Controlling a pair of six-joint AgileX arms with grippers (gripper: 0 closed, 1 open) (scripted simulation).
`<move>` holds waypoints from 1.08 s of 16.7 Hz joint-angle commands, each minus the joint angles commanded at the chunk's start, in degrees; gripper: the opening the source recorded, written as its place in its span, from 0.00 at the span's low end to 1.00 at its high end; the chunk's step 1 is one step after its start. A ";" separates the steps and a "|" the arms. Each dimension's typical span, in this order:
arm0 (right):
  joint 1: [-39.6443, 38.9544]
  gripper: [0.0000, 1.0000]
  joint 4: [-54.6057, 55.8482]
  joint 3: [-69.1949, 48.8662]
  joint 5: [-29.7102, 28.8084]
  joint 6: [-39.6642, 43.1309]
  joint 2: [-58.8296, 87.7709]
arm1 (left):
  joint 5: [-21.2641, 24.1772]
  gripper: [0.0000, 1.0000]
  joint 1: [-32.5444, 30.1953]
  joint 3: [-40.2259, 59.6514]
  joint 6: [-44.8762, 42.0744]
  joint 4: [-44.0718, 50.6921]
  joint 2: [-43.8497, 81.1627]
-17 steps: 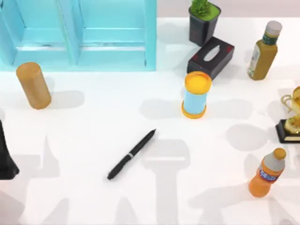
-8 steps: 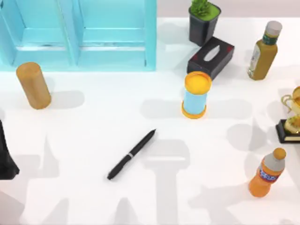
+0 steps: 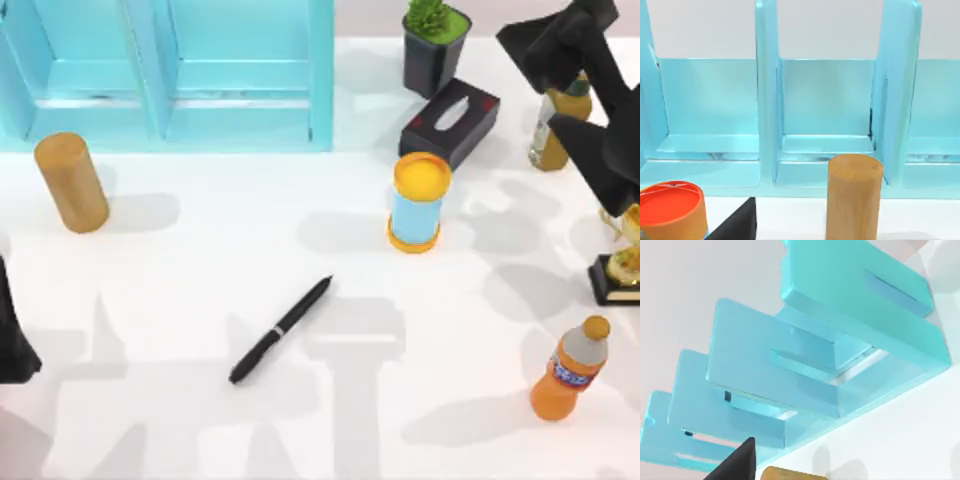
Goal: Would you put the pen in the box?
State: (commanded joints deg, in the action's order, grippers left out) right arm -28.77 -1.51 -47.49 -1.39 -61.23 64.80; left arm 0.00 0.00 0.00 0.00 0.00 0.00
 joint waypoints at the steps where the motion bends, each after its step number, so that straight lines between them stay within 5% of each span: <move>1: -2.17 1.00 0.35 -2.39 0.08 -4.42 5.30 | 0.00 1.00 0.00 0.00 0.00 0.00 0.00; 8: -15.55 1.00 -0.79 -8.07 2.78 -24.42 33.59 | 0.00 1.00 0.00 0.00 0.00 0.00 0.00; 18: -17.69 1.00 -1.45 -7.39 3.54 -26.28 38.21 | 0.00 1.00 0.00 0.00 0.00 0.00 0.00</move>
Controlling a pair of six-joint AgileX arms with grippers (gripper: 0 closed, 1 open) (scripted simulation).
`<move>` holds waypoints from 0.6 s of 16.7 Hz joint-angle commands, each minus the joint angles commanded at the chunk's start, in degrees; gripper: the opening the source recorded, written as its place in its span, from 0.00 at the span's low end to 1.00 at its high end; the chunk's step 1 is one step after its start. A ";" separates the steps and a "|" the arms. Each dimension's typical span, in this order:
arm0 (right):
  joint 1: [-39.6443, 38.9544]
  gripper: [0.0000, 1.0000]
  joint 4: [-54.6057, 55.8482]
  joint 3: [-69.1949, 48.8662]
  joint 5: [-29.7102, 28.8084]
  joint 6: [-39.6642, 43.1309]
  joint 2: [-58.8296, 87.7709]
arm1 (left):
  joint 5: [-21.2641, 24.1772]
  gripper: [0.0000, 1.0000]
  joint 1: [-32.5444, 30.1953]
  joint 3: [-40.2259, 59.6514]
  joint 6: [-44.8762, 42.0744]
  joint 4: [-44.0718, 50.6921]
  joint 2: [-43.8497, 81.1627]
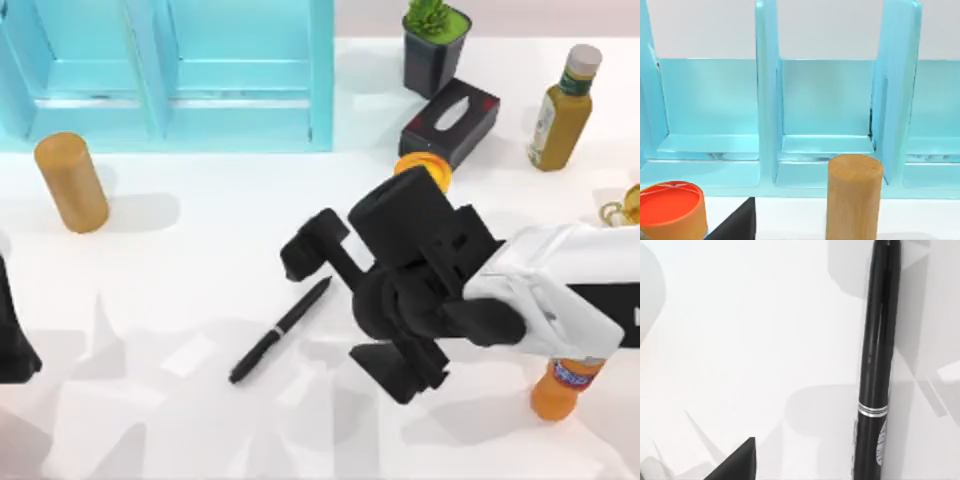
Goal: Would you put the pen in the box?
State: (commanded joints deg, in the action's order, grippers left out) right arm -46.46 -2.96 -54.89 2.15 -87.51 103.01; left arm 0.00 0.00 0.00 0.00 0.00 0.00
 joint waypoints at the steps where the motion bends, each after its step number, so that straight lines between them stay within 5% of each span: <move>1: -0.11 1.00 0.66 -0.70 0.00 -0.06 1.37 | 0.00 1.00 0.00 0.00 0.00 0.00 0.00; 10: -0.63 1.00 10.22 -10.40 -0.53 -0.58 20.85 | 0.00 1.00 0.00 0.00 0.00 0.00 0.00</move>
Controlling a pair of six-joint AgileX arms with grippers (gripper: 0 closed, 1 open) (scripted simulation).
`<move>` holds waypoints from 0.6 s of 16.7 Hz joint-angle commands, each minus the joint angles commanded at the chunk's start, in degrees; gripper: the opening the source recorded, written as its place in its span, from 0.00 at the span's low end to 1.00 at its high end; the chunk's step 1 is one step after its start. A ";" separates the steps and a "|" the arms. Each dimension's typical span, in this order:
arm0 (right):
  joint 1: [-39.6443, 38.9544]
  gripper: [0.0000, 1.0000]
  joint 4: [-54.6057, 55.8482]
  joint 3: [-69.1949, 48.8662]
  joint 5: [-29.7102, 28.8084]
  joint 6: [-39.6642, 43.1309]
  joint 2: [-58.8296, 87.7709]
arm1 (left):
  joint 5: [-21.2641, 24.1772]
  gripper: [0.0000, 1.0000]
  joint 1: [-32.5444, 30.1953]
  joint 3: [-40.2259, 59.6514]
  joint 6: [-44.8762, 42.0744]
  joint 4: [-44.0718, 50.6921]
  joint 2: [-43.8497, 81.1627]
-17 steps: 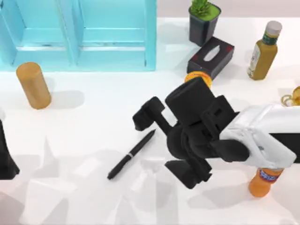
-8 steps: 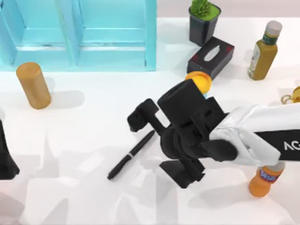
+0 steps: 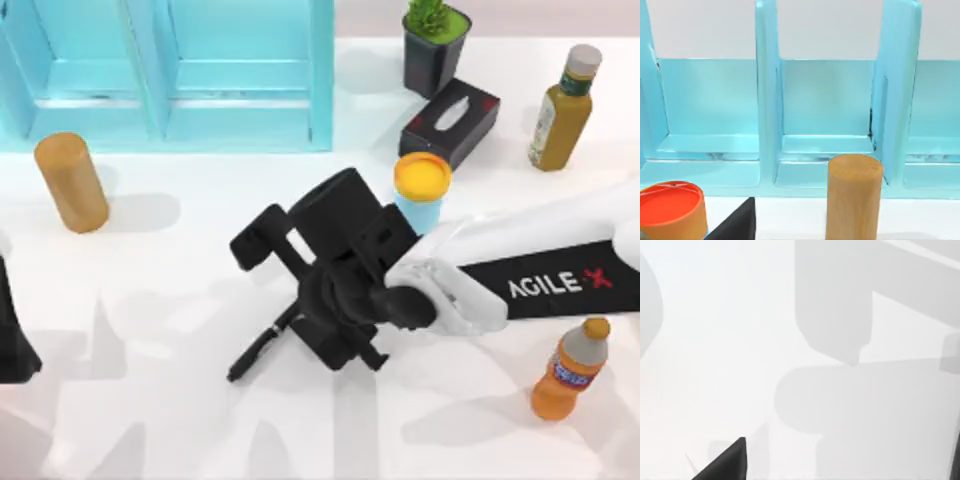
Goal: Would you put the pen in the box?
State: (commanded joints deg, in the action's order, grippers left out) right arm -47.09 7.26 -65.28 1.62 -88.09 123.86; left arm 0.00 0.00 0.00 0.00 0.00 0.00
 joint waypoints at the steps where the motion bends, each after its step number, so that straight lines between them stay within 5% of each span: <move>1: 0.00 1.00 0.31 -0.31 -0.01 0.00 0.56 | 0.00 1.00 0.00 0.00 0.00 0.00 0.00; 5: 0.00 1.00 0.35 -0.34 -0.02 0.00 0.62 | 0.00 1.00 0.00 0.00 0.00 0.00 0.00; 10: 0.00 0.62 0.35 -0.34 -0.02 0.00 0.62 | 0.00 1.00 0.00 0.00 0.00 0.00 0.00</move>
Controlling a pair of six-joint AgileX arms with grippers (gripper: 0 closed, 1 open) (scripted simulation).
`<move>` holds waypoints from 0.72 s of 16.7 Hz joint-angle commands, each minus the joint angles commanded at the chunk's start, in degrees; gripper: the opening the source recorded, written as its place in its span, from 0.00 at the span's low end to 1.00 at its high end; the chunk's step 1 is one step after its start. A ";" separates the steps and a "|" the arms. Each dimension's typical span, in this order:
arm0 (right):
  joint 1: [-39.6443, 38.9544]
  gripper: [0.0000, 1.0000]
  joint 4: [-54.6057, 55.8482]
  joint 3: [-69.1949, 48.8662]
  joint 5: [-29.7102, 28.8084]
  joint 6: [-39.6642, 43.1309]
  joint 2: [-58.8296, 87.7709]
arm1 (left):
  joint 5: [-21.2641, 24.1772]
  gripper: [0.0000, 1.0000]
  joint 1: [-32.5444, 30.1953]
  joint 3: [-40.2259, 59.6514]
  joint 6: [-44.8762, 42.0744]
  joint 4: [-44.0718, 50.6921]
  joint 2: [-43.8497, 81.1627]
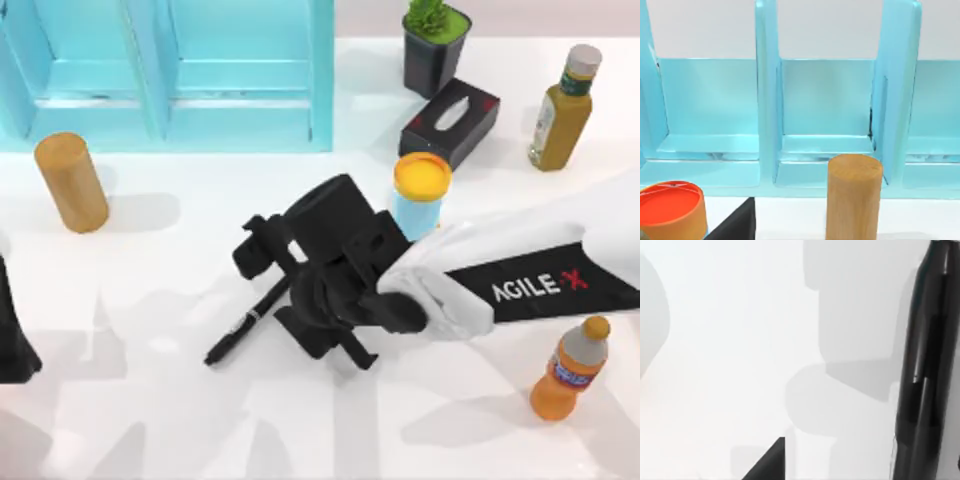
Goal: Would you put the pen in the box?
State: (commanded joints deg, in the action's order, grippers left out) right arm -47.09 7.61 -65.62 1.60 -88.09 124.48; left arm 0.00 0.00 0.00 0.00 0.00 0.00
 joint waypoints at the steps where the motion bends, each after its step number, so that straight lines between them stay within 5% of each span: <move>1: 0.00 0.55 0.00 0.00 0.00 0.00 0.00 | 0.00 1.00 0.00 0.00 0.00 0.00 0.00; 8: 0.00 0.02 0.00 0.00 0.00 0.00 0.00 | 0.00 1.00 0.00 0.00 0.00 0.00 0.00; 12: 0.00 0.00 0.00 0.00 0.00 0.00 0.00 | 0.00 1.00 0.00 0.00 0.00 0.00 0.00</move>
State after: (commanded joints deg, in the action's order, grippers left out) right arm -47.09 7.61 -65.62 1.60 -88.09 124.48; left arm 0.00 0.00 0.00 0.00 0.00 0.00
